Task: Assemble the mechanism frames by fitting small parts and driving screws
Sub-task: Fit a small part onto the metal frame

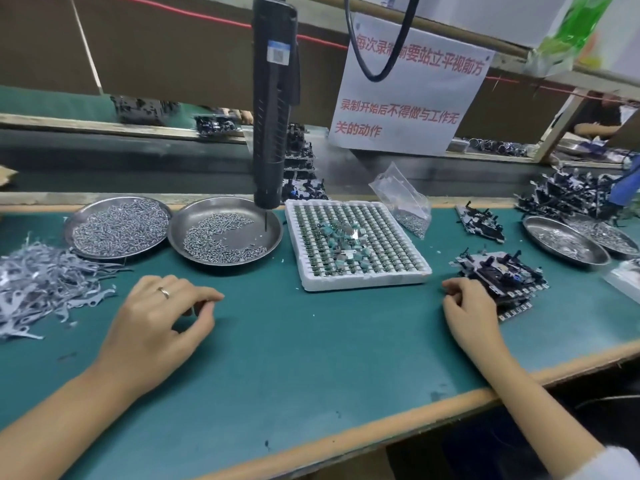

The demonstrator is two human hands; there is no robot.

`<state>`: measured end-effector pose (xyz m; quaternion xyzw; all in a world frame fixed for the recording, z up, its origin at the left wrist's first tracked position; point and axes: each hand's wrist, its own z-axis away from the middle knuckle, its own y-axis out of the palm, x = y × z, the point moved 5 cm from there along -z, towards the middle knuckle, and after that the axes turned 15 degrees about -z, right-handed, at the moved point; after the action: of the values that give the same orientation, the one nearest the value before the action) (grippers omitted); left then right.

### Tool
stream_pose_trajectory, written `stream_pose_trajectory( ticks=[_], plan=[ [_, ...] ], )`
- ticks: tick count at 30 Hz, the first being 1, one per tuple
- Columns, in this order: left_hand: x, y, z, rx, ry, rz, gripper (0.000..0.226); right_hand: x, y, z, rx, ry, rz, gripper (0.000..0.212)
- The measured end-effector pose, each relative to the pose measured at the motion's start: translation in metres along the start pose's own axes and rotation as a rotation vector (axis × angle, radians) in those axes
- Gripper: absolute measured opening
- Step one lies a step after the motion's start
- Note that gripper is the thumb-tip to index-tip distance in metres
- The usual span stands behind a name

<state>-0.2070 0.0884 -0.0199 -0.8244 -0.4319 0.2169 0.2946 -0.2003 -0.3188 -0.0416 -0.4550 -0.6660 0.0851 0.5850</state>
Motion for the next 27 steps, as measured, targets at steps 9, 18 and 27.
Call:
stream_pose_trajectory(
  ticks=[9,18,27],
  plan=[
    [0.003,0.002,-0.001,0.038,-0.042,-0.017,0.029,0.022,0.011,-0.008,-0.004,-0.056,0.312,0.02],
    [0.03,0.0,-0.016,0.058,-0.344,0.008,0.028,0.188,0.106,0.087,0.3,-0.915,-0.286,0.02],
    [0.053,0.045,-0.118,0.244,-0.329,-0.044,0.024,0.213,0.181,0.065,0.39,-0.711,-0.575,0.018]
  ],
)
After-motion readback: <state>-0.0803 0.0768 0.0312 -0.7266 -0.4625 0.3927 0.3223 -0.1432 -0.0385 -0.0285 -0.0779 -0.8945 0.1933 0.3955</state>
